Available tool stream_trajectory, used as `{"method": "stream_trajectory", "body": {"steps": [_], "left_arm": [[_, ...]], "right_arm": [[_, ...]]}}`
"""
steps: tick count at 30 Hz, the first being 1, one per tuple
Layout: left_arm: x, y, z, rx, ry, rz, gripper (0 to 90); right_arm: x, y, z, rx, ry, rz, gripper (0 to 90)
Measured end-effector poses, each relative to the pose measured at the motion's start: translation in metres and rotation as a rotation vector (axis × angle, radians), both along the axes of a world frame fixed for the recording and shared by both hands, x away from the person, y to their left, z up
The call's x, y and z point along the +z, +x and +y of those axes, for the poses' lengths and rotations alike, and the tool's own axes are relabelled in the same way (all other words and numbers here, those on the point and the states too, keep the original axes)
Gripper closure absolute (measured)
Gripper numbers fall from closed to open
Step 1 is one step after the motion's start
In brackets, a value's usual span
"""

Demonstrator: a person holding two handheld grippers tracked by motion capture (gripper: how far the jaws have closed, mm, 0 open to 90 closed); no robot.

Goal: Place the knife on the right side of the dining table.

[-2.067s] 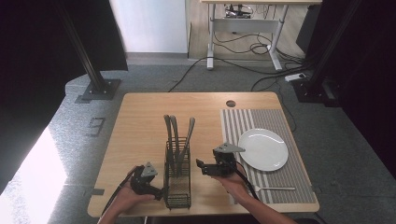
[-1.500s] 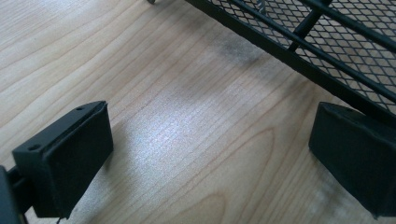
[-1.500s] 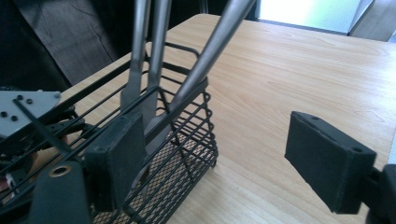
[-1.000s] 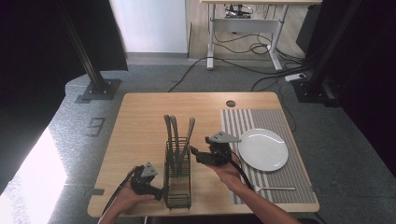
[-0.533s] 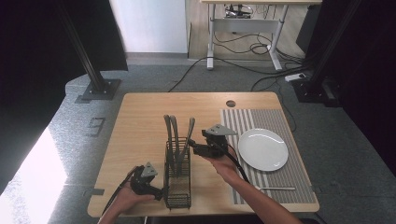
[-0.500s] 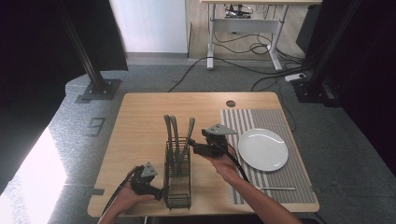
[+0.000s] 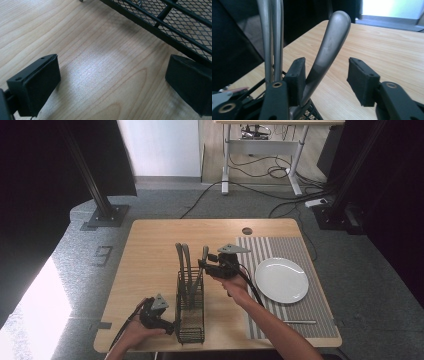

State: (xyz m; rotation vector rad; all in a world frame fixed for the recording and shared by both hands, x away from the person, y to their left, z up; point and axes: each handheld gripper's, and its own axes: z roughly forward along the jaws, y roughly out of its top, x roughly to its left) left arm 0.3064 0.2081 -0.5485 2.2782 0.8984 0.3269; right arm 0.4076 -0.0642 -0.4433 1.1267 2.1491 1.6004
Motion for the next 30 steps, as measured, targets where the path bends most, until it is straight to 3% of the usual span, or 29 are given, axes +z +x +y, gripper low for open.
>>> {"method": "stream_trajectory", "body": {"steps": [5,9,13,19,26,30], "left_arm": [[0.000,0.000,0.000,0.000,0.000,0.000,0.0],[0.000,0.000,0.000,0.000,0.000,0.000,0.0],[0.000,0.000,0.000,0.000,0.000,0.000,0.0],[0.000,0.000,0.000,0.000,0.000,0.000,0.0],[0.000,0.000,0.000,0.001,0.000,0.000,0.0],[0.000,0.000,0.000,0.001,0.000,0.000,0.0]], "right_arm": [[0.001,0.004,0.001,0.052,0.013,0.017,61.2],[0.005,0.002,0.003,0.064,-0.013,0.002,67.4],[0.005,0.003,0.000,0.070,0.042,0.050,70.5],[0.015,-0.004,-0.004,0.080,0.093,0.011,78.2],[0.024,-0.009,-0.010,0.111,0.180,0.040,82.7],[0.037,-0.016,-0.014,0.115,0.181,-0.018,82.9]]}}
